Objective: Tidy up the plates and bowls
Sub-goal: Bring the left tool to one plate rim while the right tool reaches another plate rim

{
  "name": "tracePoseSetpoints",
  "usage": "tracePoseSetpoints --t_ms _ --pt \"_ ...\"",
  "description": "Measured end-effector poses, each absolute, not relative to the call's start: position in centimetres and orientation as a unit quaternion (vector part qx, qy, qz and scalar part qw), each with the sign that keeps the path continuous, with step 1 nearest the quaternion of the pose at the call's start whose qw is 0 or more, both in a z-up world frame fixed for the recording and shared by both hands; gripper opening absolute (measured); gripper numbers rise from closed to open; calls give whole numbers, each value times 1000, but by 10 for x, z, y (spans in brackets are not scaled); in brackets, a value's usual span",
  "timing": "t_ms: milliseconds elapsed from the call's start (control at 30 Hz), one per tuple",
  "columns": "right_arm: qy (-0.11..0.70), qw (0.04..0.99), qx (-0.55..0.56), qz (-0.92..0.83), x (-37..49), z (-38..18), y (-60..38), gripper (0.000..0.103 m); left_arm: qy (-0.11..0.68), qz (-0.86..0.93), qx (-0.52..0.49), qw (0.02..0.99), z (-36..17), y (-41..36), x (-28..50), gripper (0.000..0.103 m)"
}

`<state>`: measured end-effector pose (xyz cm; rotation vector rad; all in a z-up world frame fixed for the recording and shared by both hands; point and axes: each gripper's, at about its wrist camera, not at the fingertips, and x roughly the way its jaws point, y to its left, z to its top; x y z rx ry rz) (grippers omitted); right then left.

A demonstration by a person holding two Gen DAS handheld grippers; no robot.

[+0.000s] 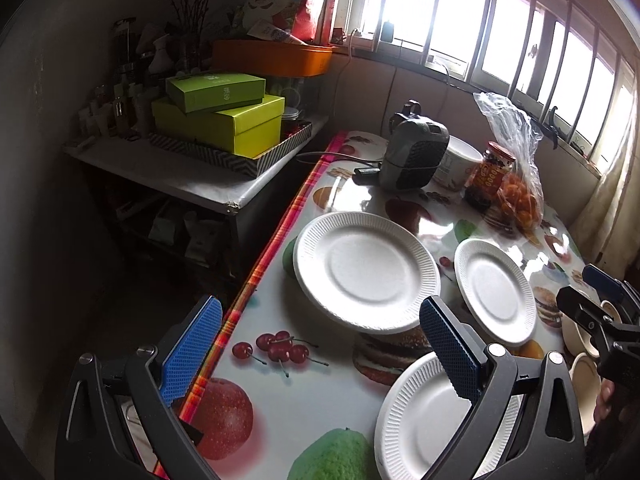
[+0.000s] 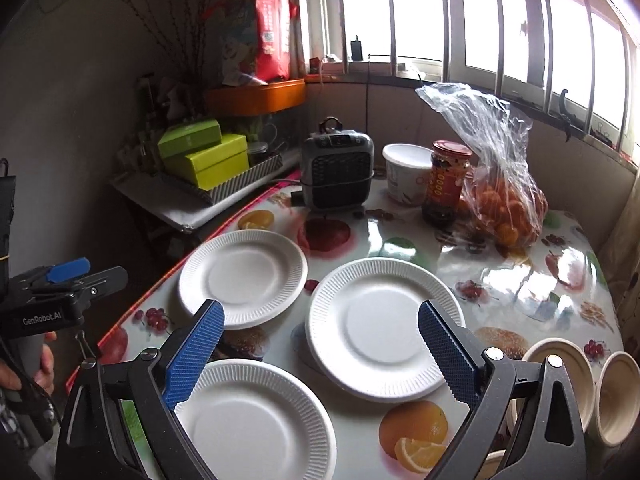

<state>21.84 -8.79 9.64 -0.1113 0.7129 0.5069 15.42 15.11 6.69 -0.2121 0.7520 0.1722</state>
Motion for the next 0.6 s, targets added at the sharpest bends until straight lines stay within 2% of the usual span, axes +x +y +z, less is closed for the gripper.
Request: tracePoseSetpoints --t_ms 233,600 --pt "385 877 -86 275 284 76 -60 99 378 103 -97 915 58 174 184 100" --pt "472 829 -53 295 362 24 -31 98 405 104 -141 897 31 199 220 100"
